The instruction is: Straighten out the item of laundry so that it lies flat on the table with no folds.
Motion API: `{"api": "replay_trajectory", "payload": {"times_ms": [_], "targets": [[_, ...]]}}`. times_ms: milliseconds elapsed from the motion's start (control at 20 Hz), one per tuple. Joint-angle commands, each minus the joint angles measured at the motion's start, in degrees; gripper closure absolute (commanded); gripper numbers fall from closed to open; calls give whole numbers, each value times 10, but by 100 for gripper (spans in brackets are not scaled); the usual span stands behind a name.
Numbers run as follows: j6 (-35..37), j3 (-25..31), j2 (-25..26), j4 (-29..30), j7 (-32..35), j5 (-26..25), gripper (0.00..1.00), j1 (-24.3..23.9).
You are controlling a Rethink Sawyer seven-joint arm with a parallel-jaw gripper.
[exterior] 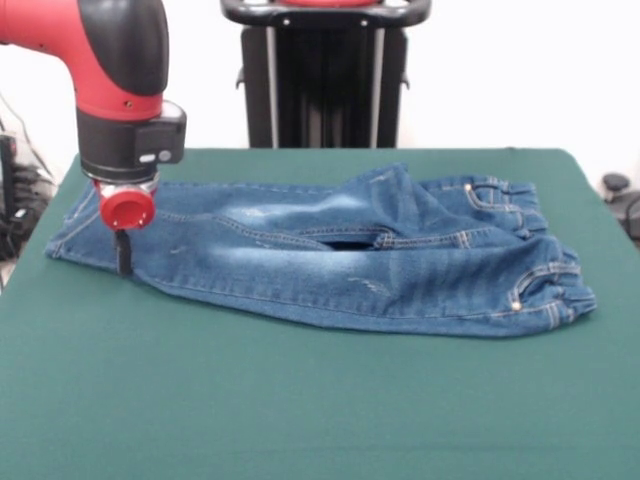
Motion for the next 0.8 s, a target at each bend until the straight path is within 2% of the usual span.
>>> {"api": "replay_trajectory", "payload": {"times_ms": [50, 300, 450, 500, 800], "targets": [[13, 42, 3, 67, -39, -31, 0, -1], [-2, 38, 26, 45, -40, -44, 0, 4], [-12, 61, 33, 44, -52, -52, 0, -12], [-15, 60, 35, 39, -47, -58, 100, -8], [-37, 59, 40, 32, -19, -51, 100, 0]]}}
